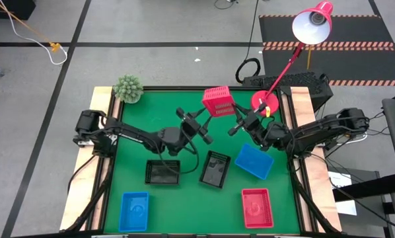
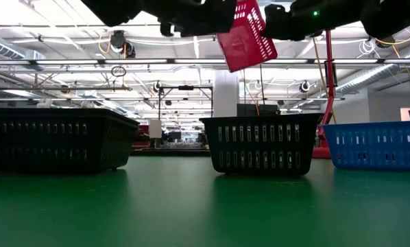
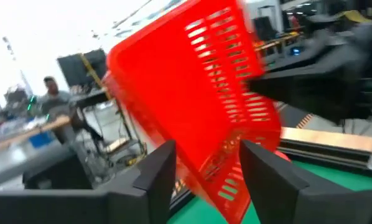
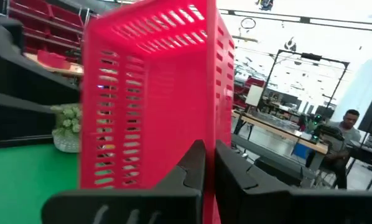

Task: Stack baskets by color
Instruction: Stack the top red bin on the bottom stacked red bins

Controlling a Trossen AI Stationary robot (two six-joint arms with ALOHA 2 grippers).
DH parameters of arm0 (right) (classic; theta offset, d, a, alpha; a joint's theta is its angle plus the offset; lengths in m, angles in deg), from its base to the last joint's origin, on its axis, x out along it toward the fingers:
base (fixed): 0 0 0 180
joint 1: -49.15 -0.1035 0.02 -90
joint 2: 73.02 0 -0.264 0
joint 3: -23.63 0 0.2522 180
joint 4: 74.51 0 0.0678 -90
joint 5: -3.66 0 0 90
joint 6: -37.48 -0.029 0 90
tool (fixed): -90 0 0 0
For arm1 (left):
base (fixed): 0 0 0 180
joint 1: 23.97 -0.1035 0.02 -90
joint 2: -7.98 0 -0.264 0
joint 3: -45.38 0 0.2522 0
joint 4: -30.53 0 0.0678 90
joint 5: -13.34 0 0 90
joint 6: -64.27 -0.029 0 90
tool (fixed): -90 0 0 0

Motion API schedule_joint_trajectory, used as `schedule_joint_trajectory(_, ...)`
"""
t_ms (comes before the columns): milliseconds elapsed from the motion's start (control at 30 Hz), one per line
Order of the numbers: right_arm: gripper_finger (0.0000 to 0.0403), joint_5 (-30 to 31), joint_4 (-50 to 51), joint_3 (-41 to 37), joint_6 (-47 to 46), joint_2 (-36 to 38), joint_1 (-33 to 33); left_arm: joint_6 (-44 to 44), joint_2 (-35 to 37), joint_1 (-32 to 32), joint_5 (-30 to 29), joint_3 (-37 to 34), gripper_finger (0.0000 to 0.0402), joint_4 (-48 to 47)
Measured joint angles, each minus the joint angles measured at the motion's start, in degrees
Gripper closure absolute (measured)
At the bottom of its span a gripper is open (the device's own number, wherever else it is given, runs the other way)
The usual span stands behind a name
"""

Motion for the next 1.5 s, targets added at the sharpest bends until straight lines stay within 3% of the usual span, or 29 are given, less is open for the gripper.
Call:
schedule_joint_trajectory(200, 0.0395, 4.5, -1.2, 0.0, 3.8, 0.2, -0.4, 6.2, 0.0, -0.2, 0.1, 0.0, 0.0273, -1.5)
schedule_joint_trajectory(533, 0.0395, 4.6, -2.2, 0.0, 4.5, 0.2, -0.9, 11.8, 0.0, -0.6, -0.1, -0.1, 0.0277, -4.4)
schedule_joint_trajectory(767, 0.0395, 3.7, -2.2, 0.0, 3.2, 0.2, -0.9, 17.5, 0.0, -2.7, 6.1, -0.1, 0.0277, -6.3)
schedule_joint_trajectory(1000, 0.0395, 2.2, -2.2, 0.0, 1.8, 0.2, -1.2, 19.1, 0.0, -4.1, 6.4, -0.1, 0.0283, -6.7)
schedule_joint_trajectory(1100, 0.0395, 2.1, -2.2, 0.0, 1.6, 0.2, -1.2, 18.9, 0.0, -4.6, 6.9, -0.1, 0.0314, -6.9)
schedule_joint_trajectory(1233, 0.0393, 1.9, -1.4, 0.0, 1.4, 0.2, -1.2, 17.1, 0.0, -4.8, 6.8, -0.1, 0.0384, -7.3)
schedule_joint_trajectory(1400, 0.0359, 3.1, 4.1, 0.0, -1.5, 0.2, -2.8, 15.1, 0.0, -5.4, 6.2, -0.1, 0.0389, -7.6)
schedule_joint_trajectory(1500, 0.0315, 9.3, 8.9, 0.0, -2.2, 0.2, -5.2, 14.0, 0.0, -5.8, 6.4, -0.1, 0.0394, -9.0)
